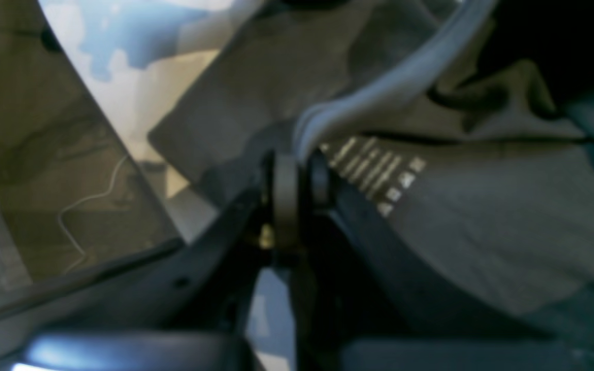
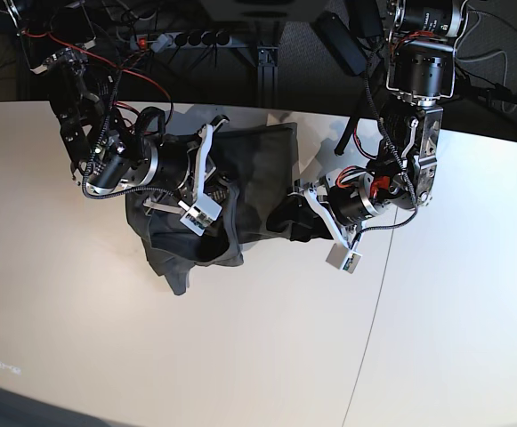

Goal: Fold the T-shirt properly
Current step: 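Lift the strip end with the right gripper and fold it over the stack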

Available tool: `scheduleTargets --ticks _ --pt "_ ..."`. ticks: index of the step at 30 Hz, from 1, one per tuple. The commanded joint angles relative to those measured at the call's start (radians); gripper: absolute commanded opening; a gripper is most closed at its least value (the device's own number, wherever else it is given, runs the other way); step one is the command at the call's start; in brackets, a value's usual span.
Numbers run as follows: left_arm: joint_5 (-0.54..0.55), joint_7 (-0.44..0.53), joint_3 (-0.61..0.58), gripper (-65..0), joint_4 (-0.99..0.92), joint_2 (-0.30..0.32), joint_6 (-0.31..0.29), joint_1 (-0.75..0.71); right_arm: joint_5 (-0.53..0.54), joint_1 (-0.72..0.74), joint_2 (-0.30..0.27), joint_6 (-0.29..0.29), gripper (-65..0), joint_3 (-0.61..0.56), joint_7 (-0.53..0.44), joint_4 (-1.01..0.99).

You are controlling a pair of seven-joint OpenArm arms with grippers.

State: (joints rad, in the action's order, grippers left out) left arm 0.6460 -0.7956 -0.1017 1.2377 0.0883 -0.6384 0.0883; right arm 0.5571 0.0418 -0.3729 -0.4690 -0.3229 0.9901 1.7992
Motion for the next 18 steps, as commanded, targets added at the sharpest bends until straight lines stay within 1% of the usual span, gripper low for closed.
scheduleTargets --ticks 1,11,15,18 --pt "-0.074 -0.098 -0.005 -28.1 -0.014 0.006 0.021 -0.013 0.031 0.013 0.004 -0.054 -65.0 0.004 -0.021 0.023" --pt "-0.074 -0.09 -0.005 -28.1 -0.077 0.006 0.021 -0.013 0.056 0.013 0.107 -0.055 -65.0 -0.003 -0.021 0.046" --pt "-0.074 -0.087 -0.005 -28.1 -0.111 0.005 0.021 -0.013 0.042 0.014 0.122 -0.055 -65.0 -0.045 -0.021 0.079" --pt "-0.083 -0.082 -0.005 -28.2 -0.136 -0.004 0.021 -0.013 0.0 0.013 0.136 -0.055 -65.0 -0.091 -0.023 0.078"
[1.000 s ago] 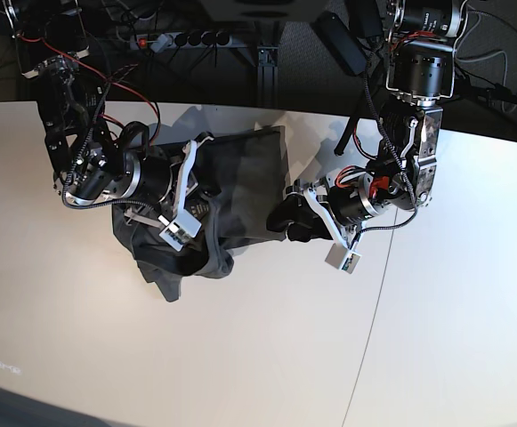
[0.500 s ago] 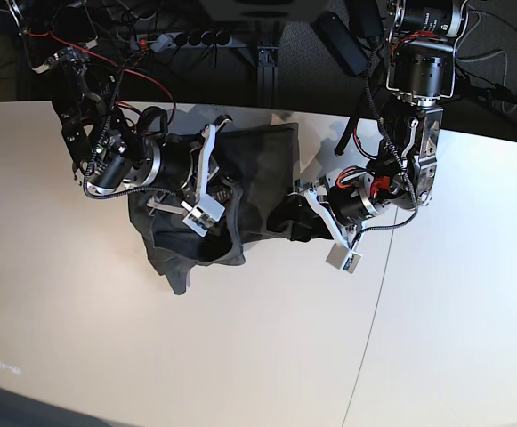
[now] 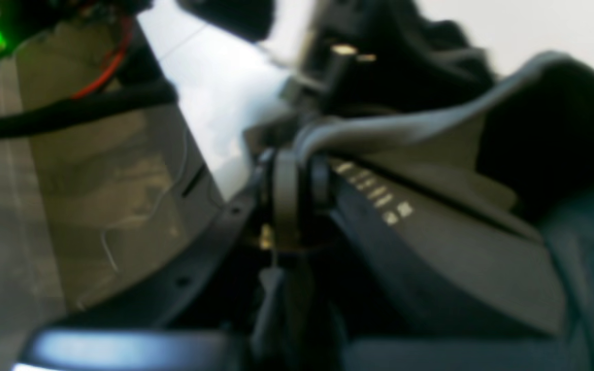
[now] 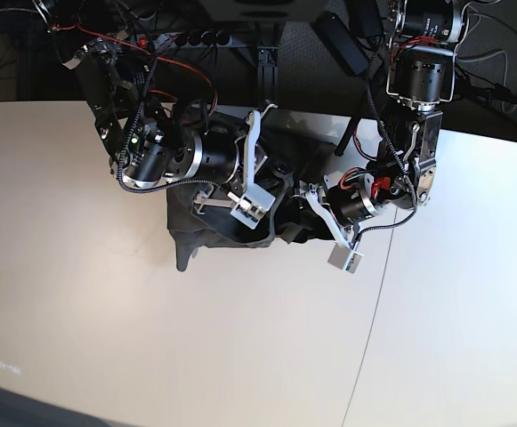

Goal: Fold the T-shirt properly
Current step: 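Lift the strip end with the right gripper and fold it over the stack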

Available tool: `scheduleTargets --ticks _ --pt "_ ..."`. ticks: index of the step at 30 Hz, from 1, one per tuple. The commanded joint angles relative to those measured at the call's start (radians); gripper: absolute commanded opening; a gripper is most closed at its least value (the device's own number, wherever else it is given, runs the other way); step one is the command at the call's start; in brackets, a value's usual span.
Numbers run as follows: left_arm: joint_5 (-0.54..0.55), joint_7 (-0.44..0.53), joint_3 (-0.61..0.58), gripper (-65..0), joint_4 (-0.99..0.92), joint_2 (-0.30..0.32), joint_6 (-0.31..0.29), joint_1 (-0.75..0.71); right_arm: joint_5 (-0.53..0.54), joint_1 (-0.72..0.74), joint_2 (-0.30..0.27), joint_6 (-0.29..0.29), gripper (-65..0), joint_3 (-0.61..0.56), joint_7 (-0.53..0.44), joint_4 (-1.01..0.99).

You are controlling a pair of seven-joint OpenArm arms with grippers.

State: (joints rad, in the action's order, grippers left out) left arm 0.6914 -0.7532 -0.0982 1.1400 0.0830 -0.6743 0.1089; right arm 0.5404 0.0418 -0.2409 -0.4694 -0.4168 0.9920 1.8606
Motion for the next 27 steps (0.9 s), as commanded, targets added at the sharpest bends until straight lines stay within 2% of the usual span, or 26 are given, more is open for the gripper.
scheduleTargets --ticks 1,6,13,16,18,22,27 --pt "-0.131 -0.125 -0.008 -28.2 -0.045 -0.003 0.057 -0.034 0.0 0.013 0.01 -0.054 -65.0 -0.013 -0.027 0.015" --pt "-0.123 -0.125 -0.008 -28.2 -0.047 -0.02 0.058 -0.026 -0.101 0.014 0.011 -0.054 -65.0 -0.074 -0.076 -0.005" --pt "-0.105 -0.146 -0.006 -28.2 0.021 -0.016 0.057 0.021 -0.122 0.014 0.009 -0.052 -65.0 -0.074 -0.076 -0.012" --pt "-0.105 -0.161 -0.006 -28.2 0.045 -0.014 0.057 0.051 -0.122 0.014 0.009 -0.052 -41.1 -0.074 -0.082 -0.012" --pt "-0.105 -0.163 -0.006 -28.2 0.048 -0.004 0.057 0.072 -0.122 0.016 0.009 -0.052 -31.4 -0.074 -0.107 -0.012" --pt "-0.104 -0.163 0.008 -28.2 0.049 0.039 0.058 0.113 -0.112 0.032 0.013 -0.052 -30.3 -0.075 -0.136 -0.012" --pt "-0.084 -0.164 0.087 -28.2 0.052 0.102 0.057 0.151 -0.064 0.083 0.015 -0.053 -30.3 -0.074 -0.131 -0.011"
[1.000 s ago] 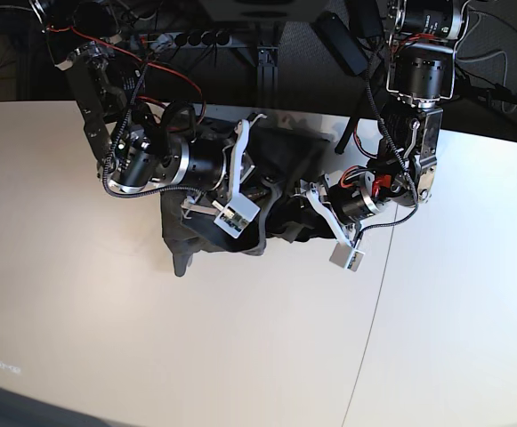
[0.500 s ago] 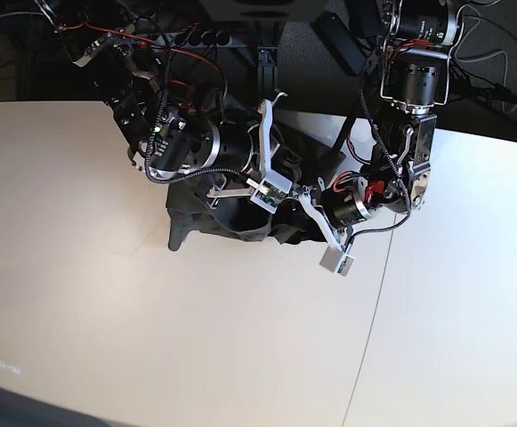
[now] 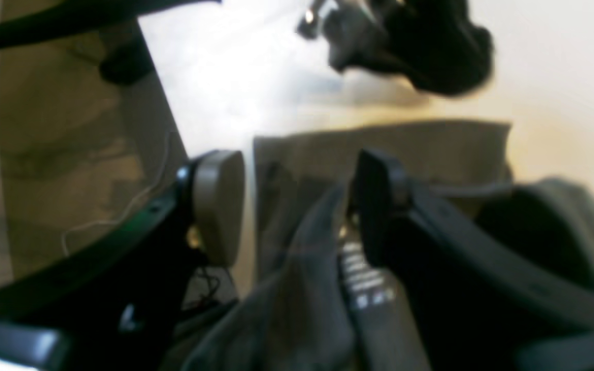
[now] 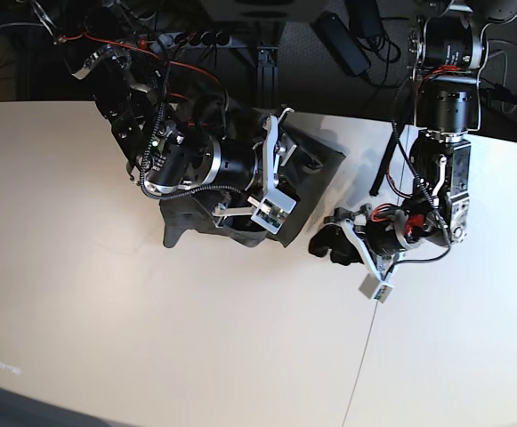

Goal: Fold the T-shirt properly
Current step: 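Lift the strip end with the right gripper and fold it over the stack, then grasp the folded bundle with both grippers and lift it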

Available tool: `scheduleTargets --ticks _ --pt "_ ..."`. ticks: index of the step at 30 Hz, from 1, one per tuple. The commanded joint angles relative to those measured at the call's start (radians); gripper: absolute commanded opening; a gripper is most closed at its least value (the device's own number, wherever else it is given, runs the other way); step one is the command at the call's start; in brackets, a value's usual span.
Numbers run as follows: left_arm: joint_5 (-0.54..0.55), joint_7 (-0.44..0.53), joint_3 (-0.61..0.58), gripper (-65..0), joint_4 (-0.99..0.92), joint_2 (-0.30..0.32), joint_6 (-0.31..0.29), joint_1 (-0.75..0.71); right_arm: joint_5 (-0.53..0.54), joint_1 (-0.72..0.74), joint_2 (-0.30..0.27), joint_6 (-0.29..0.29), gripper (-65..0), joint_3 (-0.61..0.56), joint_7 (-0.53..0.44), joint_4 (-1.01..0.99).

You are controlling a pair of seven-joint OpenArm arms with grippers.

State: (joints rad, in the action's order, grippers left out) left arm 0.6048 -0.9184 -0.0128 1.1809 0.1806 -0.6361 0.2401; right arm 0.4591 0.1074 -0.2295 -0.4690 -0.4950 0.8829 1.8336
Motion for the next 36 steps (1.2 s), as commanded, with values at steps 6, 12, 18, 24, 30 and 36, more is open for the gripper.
scheduleTargets --ticks 6,12,18,24,30,36 --pt "0.068 -0.034 0.036 -28.2 0.011 0.093 0.018 0.023 0.013 0.071 0.006 -0.053 -30.3 0.011 -0.011 0.017" --pt "0.179 -0.087 0.036 -35.2 0.013 0.161 -0.036 0.022 -0.026 0.089 0.005 -0.052 -51.8 0.134 -0.012 0.017" --pt "0.38 -0.198 0.035 -64.9 0.139 0.202 -0.062 -0.014 -0.026 0.089 -0.044 -0.051 -65.0 0.293 -0.017 0.014" --pt "0.468 -0.253 0.019 -65.0 0.428 0.202 -0.062 -0.169 -0.048 0.099 -0.122 -0.052 -65.0 0.336 -0.079 -0.06" --pt "0.476 -0.252 -0.039 -65.0 0.624 0.198 -0.062 -0.34 -0.002 0.173 -0.122 -0.052 -65.0 0.336 -0.079 -0.265" --pt "0.492 -0.253 -0.045 -65.0 0.769 0.199 -0.062 -0.469 0.017 0.218 -0.116 -0.052 -65.0 0.336 -0.079 -0.301"
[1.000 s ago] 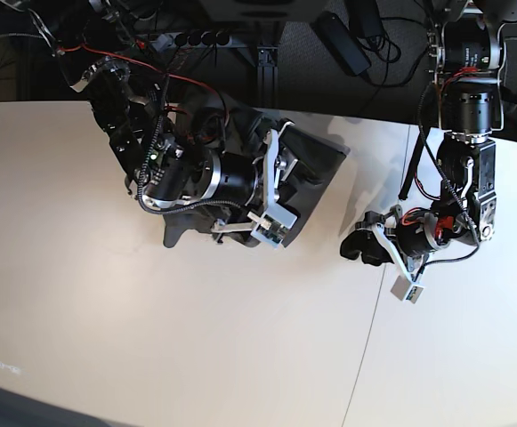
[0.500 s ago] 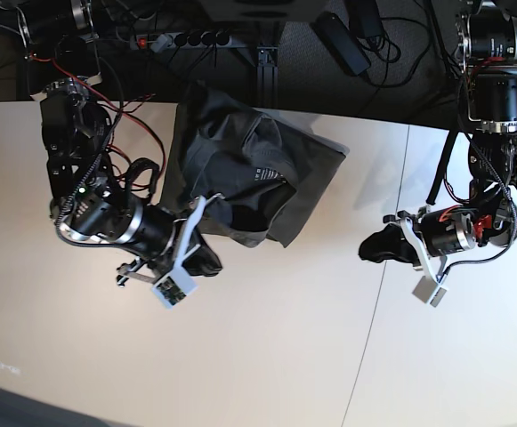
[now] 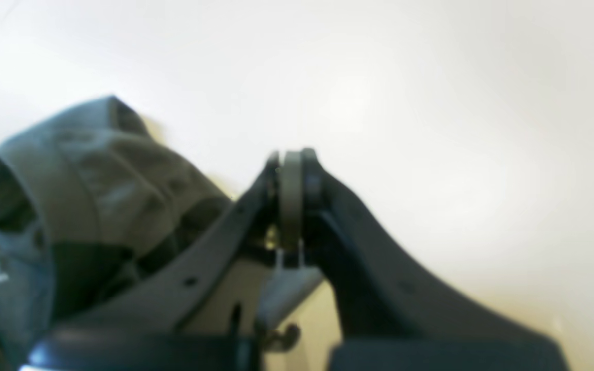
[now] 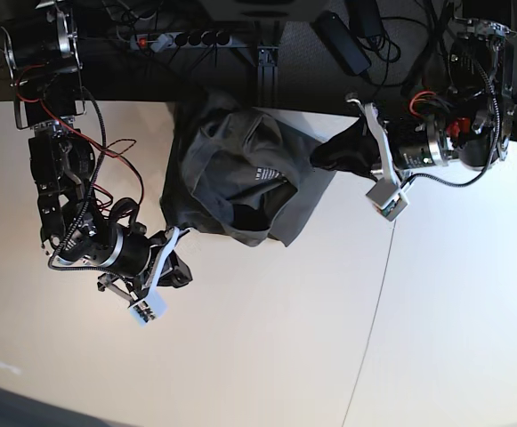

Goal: Fold the T-shirt properly
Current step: 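Grasp the folded bundle with both grippers and lift it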

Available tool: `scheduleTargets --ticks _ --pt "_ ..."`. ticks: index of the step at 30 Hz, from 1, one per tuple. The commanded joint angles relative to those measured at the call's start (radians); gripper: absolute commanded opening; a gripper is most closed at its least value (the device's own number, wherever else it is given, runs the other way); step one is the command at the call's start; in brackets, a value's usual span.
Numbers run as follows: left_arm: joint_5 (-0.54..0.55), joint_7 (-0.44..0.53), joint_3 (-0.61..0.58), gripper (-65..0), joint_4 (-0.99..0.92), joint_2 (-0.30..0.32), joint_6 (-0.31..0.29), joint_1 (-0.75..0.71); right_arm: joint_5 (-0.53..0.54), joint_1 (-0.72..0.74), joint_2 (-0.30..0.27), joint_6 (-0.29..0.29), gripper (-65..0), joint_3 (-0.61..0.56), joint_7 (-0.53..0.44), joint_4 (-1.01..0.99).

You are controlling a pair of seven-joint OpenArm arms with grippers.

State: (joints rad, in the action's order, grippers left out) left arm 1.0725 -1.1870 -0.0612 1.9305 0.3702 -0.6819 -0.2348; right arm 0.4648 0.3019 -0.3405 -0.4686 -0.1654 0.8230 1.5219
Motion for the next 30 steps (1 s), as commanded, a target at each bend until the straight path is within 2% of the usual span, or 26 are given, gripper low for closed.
scheduleTargets --ticks 1,5,9,13,16,21,25,30 --pt "0.033 0.016 0.003 -65.0 0.047 0.009 -0.016 -0.019 0.011 0.026 -0.004 -0.052 -65.0 0.006 -0.02 0.005" --pt "0.037 0.024 -0.028 -65.0 0.158 0.009 -0.016 -0.095 0.014 0.027 0.013 -0.053 -65.0 0.006 -0.019 -0.039" --pt "-0.009 0.056 -0.109 -65.0 0.198 -0.014 -0.016 -0.117 0.015 0.022 0.03 -0.053 -65.0 0.006 -0.018 -0.075" --pt "-0.103 0.126 -0.195 -65.0 0.198 -0.074 -0.016 -0.116 0.026 0.023 0.034 -0.053 -65.0 0.006 -0.012 -0.077" --pt "-0.138 0.14 -0.237 -65.0 0.198 -0.128 -0.016 -0.114 0.025 0.022 0.045 -0.053 -65.0 0.006 -0.011 -0.083" --pt "-0.158 0.146 -0.247 -65.0 0.197 -0.19 -0.016 -0.105 0.022 0.022 0.071 -0.053 -65.0 0.006 -0.011 -0.113" --pt "-0.22 0.185 -0.247 -65.0 0.181 -0.205 -0.016 -0.079 0.024 0.022 0.092 -0.054 -65.0 0.006 0.0 -0.119" --pt "-0.274 0.219 -0.247 -65.0 0.043 -0.238 -0.016 -0.011 0.045 0.022 0.109 -0.054 -65.0 0.006 0.019 -0.119"
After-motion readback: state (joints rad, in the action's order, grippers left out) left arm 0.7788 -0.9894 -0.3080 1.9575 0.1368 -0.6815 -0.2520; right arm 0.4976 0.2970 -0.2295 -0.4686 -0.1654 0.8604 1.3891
